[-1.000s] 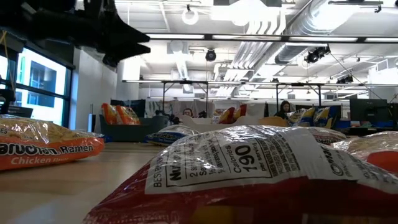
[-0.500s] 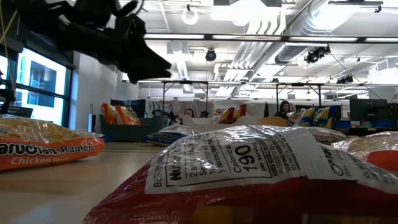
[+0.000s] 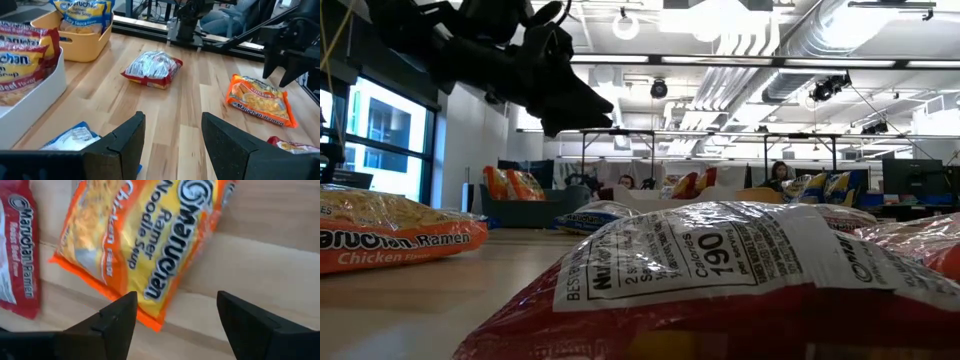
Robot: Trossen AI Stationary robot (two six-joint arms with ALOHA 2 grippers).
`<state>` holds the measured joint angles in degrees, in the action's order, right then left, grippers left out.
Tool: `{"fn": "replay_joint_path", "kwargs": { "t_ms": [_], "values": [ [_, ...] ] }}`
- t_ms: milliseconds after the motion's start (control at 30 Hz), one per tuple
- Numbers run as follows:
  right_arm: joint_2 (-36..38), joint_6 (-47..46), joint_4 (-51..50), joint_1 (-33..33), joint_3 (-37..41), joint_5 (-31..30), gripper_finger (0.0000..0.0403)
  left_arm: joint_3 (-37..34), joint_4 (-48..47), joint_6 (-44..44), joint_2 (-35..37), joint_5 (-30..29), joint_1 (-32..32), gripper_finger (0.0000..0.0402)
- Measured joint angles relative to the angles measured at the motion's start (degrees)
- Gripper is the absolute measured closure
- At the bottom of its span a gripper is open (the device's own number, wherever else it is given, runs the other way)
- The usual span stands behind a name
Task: Sort Maruchan noodles
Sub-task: Put the right orange noodle pack into the blue bin
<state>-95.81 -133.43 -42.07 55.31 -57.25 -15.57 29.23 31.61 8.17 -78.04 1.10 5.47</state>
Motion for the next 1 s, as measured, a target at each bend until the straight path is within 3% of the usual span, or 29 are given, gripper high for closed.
{"fn": "replay_joint_path", "kwargs": {
  "t_ms": [200,333,433,567,633,700,867,1000],
  "values": [
    [-1.9,1.3,4.9,-3.3,3.7,-3.3,0.0148,0.0,0.0,1.1,0.0,0.0,0.0,0.0218],
    [-2.9,3.0,8.6,-4.1,5.5,-5.8,0.0169,0.0,-1.0,4.0,0.0,0.1,0.0,0.0218],
    [-3.2,6.4,7.8,-4.8,4.6,-8.8,0.0214,0.0,-2.1,6.0,0.0,2.1,0.3,0.0218],
    [-3.3,13.4,4.8,-7.0,4.1,-11.9,0.0309,0.0,-1.7,7.5,0.0,6.5,1.8,0.0218],
    [-3.3,19.5,4.3,-8.4,4.1,-11.6,0.0363,0.0,-1.7,8.4,0.0,8.1,2.7,0.0218],
    [-3.2,27.4,3.4,-10.5,4.1,-11.8,0.0389,0.0,-1.7,9.2,0.0,10.2,3.8,0.0218],
    [-2.6,52.2,1.5,-17.4,4.1,-10.7,0.0370,0.0,-1.8,9.8,0.0,16.2,5.1,0.0218],
    [-0.6,75.9,2.1,-24.0,4.1,-11.4,0.0386,0.0,-1.8,10.3,0.0,17.3,5.1,0.0217]
  ]
}}
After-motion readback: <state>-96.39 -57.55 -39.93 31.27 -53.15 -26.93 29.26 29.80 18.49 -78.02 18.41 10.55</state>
